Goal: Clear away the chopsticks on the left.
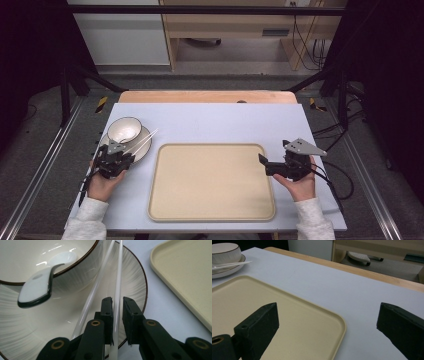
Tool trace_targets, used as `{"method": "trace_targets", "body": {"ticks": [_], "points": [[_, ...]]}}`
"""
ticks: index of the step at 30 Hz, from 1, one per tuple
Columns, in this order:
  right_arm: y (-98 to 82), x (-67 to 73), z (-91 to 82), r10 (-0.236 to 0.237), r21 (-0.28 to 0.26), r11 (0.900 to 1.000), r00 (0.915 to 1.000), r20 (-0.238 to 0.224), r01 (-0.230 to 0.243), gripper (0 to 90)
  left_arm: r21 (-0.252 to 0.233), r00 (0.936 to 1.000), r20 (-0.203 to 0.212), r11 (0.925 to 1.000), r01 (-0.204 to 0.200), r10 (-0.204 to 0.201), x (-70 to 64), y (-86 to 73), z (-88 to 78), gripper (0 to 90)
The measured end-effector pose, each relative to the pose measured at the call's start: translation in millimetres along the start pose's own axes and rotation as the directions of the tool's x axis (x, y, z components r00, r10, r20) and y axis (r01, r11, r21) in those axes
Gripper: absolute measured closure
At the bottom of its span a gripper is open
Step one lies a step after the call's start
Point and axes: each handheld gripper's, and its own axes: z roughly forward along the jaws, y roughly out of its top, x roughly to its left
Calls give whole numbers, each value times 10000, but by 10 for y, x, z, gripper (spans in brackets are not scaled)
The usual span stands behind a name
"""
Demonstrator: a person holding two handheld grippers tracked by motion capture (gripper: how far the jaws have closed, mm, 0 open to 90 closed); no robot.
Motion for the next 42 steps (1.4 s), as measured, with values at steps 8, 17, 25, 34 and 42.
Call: {"method": "trace_targets", "body": {"ticks": [8,17,25,34,42], "points": [[3,-11,-3,-29,17,10000,10000,-14,29,44,307,9999,129,9995,76,-80,16,15,32,816],[4,-9,-6,2,26,10000,10000,-27,-2,44,284,9998,132,9995,155,-159,-23,41,4,844],[10,-16,-23,18,-24,10000,10000,17,-18,44,-28,9997,151,9998,181,-181,-111,93,-75,844],[29,-39,-80,200,-248,9995,9998,94,-198,36,-727,9978,162,9952,649,-639,-304,159,-246,844],[32,-49,-99,238,-304,9993,9996,142,-234,29,-1158,9958,-15,9891,908,-916,-539,178,-344,844]]}}
